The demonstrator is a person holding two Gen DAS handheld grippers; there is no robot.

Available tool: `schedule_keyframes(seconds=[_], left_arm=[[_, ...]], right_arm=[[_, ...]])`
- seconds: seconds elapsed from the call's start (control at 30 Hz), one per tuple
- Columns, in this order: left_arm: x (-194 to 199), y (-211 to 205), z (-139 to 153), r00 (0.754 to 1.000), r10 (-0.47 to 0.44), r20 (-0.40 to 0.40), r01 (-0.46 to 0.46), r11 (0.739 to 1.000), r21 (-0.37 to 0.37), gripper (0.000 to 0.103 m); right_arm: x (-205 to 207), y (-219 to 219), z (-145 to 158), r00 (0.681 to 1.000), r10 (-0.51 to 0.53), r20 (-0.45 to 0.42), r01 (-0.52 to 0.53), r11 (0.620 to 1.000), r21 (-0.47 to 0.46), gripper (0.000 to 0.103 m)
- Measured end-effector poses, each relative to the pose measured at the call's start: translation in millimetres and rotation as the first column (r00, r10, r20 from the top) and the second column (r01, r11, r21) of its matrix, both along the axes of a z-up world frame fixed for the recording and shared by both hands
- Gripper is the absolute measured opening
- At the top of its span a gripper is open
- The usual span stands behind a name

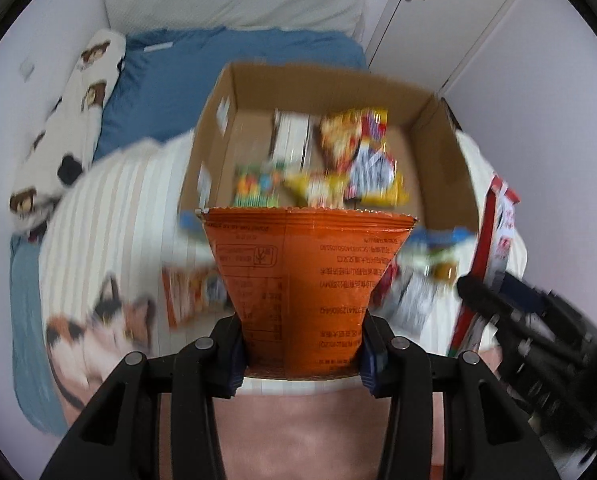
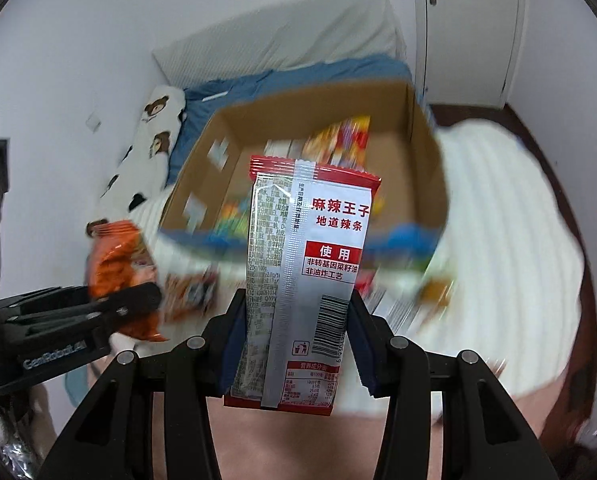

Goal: Organize snacks
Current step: 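Carry both packs into the cardboard box and open both tools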

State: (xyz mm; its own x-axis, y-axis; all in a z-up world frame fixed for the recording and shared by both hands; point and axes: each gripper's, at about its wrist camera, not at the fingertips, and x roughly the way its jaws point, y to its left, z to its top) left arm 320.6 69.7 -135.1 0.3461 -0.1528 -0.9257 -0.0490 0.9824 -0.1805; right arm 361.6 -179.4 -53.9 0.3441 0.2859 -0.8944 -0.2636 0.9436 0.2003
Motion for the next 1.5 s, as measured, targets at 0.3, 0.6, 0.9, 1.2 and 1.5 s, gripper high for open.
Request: schedule_keyframes(seconds=[0.3, 0.6, 0.9, 1.2, 1.5], left_arm=[[129.8, 11.2, -2.6, 1.000, -0.011, -0.022, 0.013, 0.996, 0.083, 0.041], [223.8, 21.1, -74.2, 0.984, -0.038, -0.172, 0.061, 0.989, 0.133, 0.041], [257.8, 38.9, -137.4, 0.943, 0.000, -0.332, 0.044, 0.991, 0.126, 0.046], [259.1, 42.9, -124.6, 0.954, 0.032, -0.299, -0.016, 0.998, 0.055, 0.086], [233.4, 25.6, -88.4, 0.977, -0.011, -0.214, 0.016, 1.000, 0.021, 0.090]], right_arm=[[160.6, -2.4, -5.2, 0.999, 0.003, -0.042, -0.008, 0.991, -0.132, 0.050], [242.7, 7.9, -84.2, 0.983, -0.024, -0.182, -0.015, 0.977, -0.213, 0.050], [261.4, 14.7, -130.2, 0.962, -0.035, -0.270, -0.039, 0.964, -0.263, 0.061], [265.6, 22.6, -130.6, 0.962, -0.039, -0.269, -0.038, 0.961, -0.275, 0.095], [244.6, 20.9, -113.9, 0.966, -0.043, -0.255, -0.014, 0.975, -0.220, 0.097]])
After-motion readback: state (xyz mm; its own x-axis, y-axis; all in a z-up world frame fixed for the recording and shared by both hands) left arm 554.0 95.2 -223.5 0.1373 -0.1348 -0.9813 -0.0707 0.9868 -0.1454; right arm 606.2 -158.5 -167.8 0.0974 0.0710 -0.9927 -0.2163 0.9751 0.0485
